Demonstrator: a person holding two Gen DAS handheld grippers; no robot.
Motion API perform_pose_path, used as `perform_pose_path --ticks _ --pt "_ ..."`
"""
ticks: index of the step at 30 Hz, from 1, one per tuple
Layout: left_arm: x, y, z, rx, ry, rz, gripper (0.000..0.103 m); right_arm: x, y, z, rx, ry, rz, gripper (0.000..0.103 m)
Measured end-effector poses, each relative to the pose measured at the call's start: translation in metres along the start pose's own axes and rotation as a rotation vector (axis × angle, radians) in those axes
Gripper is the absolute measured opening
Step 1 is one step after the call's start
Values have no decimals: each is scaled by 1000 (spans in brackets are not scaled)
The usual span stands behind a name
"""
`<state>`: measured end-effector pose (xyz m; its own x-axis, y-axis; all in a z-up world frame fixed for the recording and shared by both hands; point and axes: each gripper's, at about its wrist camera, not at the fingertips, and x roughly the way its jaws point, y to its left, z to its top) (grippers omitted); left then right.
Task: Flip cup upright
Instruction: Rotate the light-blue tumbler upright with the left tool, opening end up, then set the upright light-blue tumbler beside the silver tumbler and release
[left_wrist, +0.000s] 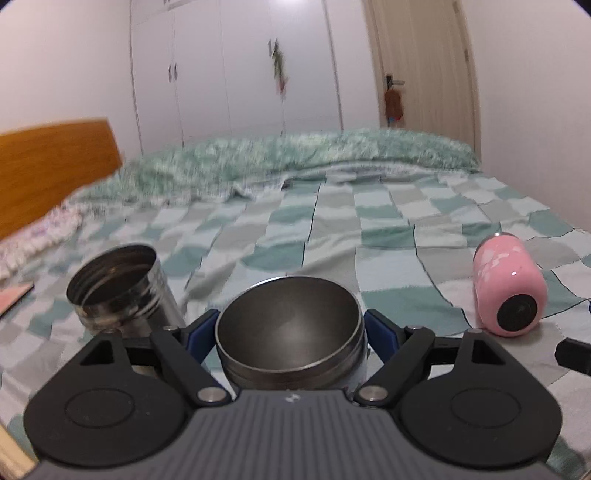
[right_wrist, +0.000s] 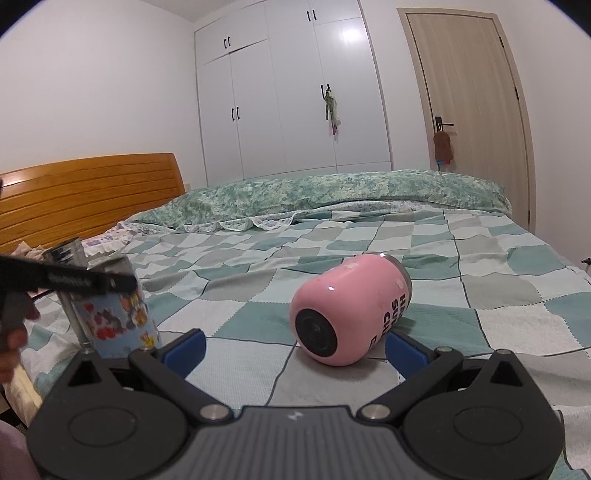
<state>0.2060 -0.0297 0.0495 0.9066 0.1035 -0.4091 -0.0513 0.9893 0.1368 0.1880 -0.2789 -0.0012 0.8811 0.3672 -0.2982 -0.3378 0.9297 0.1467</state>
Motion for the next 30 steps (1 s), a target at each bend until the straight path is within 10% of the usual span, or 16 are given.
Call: perform_pose_path --ticks 5,8,19,30 --pt "1 2 1 -8 10 -4 85 -1 0 0 -2 -1 0 103" --pt "-4 6 2 -22 -11 -27 103 0 2 0 -6 -6 2 103" --pt "-93 22 -9 -51 -263 -99 103 -41 23 5 -41 -99 -32 103" --pt "-145 31 -76 -46 -269 -89 103 -112 63 -26 -111 -131 -95 103"
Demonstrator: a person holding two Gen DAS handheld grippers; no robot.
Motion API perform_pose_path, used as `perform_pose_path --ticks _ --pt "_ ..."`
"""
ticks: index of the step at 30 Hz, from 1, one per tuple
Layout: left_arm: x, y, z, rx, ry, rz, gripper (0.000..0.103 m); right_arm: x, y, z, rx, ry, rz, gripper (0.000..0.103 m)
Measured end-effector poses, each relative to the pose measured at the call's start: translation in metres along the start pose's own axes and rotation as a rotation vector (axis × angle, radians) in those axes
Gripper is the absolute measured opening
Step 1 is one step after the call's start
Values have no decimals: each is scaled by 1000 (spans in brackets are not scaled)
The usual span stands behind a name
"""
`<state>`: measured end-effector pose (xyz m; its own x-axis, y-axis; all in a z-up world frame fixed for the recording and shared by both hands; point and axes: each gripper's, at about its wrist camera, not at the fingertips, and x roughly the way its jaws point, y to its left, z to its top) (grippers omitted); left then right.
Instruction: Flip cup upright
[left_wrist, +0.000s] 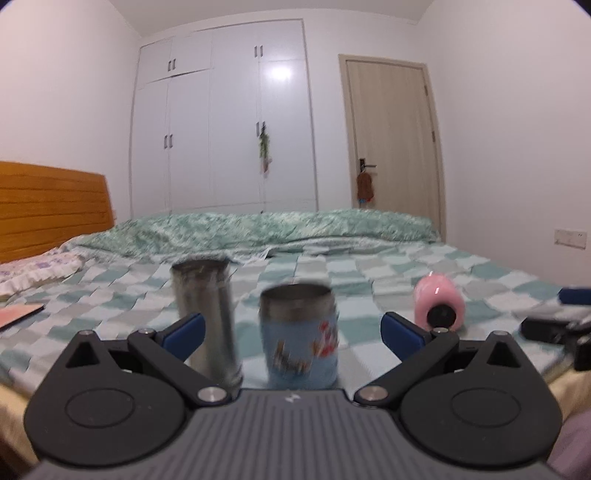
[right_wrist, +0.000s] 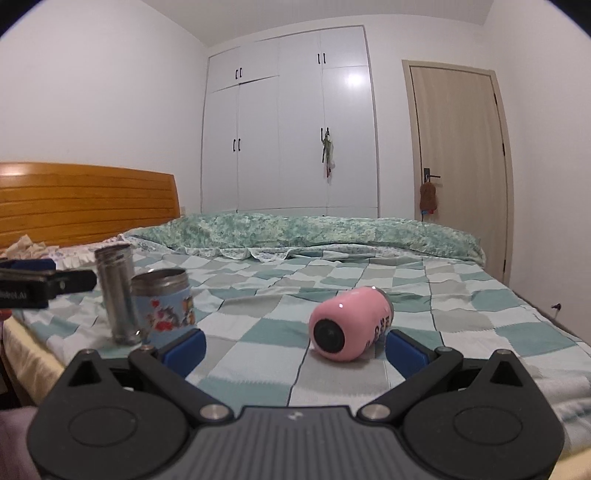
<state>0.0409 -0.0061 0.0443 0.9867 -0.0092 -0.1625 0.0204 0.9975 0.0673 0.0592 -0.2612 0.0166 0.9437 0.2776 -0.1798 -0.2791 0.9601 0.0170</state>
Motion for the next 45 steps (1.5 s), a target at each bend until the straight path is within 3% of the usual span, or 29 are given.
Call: perform_pose_path --ticks 13,45 --pt "-14 7 -45 -31 -31 58 103 -27 13 -27 -51 -63 -103 103" --pt "-16 5 -48 -26 -42 60 103 -26 12 -29 -40 -76 -110 103"
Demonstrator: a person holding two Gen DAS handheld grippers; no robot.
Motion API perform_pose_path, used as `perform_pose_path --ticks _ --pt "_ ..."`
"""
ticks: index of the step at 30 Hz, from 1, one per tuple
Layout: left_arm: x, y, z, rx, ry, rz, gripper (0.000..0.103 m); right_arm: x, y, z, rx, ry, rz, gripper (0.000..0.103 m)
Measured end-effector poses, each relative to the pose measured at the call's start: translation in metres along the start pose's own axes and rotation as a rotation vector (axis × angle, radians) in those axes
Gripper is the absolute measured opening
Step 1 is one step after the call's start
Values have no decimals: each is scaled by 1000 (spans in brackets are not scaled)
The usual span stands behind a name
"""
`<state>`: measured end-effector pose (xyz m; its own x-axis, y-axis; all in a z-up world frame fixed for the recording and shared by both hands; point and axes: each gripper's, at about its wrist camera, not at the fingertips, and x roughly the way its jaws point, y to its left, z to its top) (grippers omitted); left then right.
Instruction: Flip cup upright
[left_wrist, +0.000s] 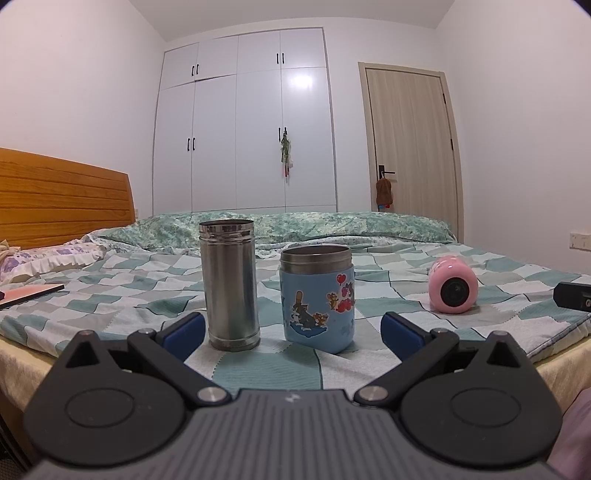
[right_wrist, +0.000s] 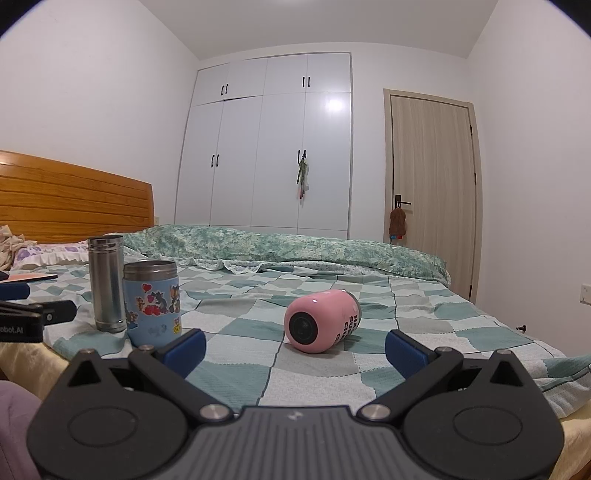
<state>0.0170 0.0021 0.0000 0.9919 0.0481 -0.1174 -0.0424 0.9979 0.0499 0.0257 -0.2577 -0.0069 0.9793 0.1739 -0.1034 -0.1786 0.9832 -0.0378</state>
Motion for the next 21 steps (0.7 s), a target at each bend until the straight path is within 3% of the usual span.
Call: perform_pose_path --ticks 21 --pt "1 1 -1 -20 3 1 103 0 0 0 0 1 0 103"
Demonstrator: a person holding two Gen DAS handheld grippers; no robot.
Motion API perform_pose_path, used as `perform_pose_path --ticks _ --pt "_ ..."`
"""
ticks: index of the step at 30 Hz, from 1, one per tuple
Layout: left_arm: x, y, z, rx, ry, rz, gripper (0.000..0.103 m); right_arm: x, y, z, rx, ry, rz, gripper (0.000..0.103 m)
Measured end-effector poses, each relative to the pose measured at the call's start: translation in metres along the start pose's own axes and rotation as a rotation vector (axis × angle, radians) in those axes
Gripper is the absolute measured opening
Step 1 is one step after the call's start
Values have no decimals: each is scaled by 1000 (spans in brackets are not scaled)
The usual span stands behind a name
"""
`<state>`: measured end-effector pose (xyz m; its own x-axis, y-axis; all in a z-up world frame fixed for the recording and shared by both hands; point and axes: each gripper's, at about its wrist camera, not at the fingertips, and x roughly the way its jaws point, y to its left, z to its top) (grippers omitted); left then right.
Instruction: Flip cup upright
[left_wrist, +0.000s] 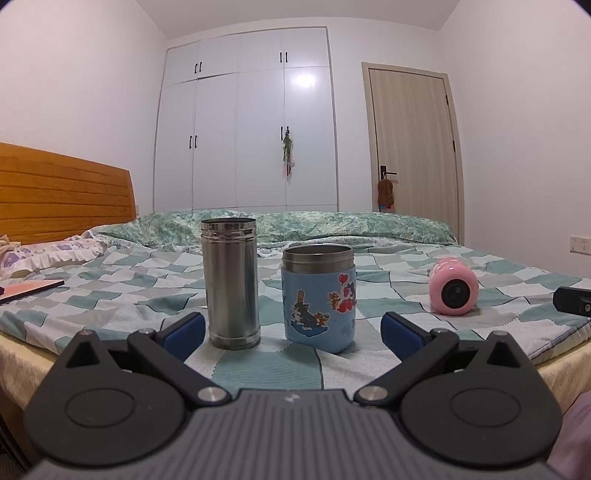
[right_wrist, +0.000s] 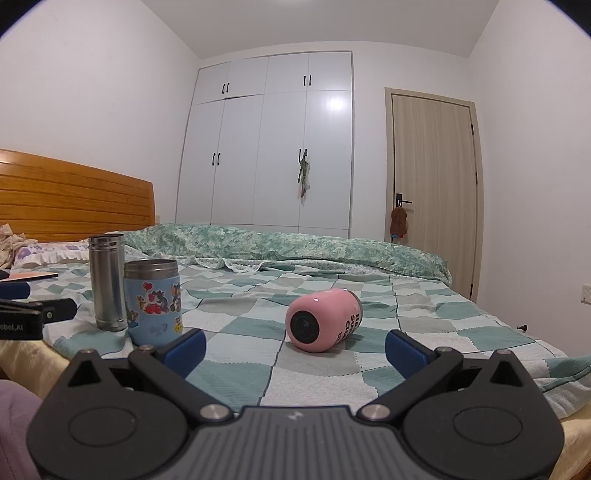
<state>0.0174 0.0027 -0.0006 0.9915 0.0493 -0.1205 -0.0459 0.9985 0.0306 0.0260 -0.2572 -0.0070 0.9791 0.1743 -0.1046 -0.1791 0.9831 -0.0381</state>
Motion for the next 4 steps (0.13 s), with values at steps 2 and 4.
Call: perform_pose_path --ticks 2,4 --pt "0 1 0 -8 0 0 103 0 0 0 0 0 0 103" --pt "0 3 0 -10 3 0 103 0 0 0 -1 0 0 103"
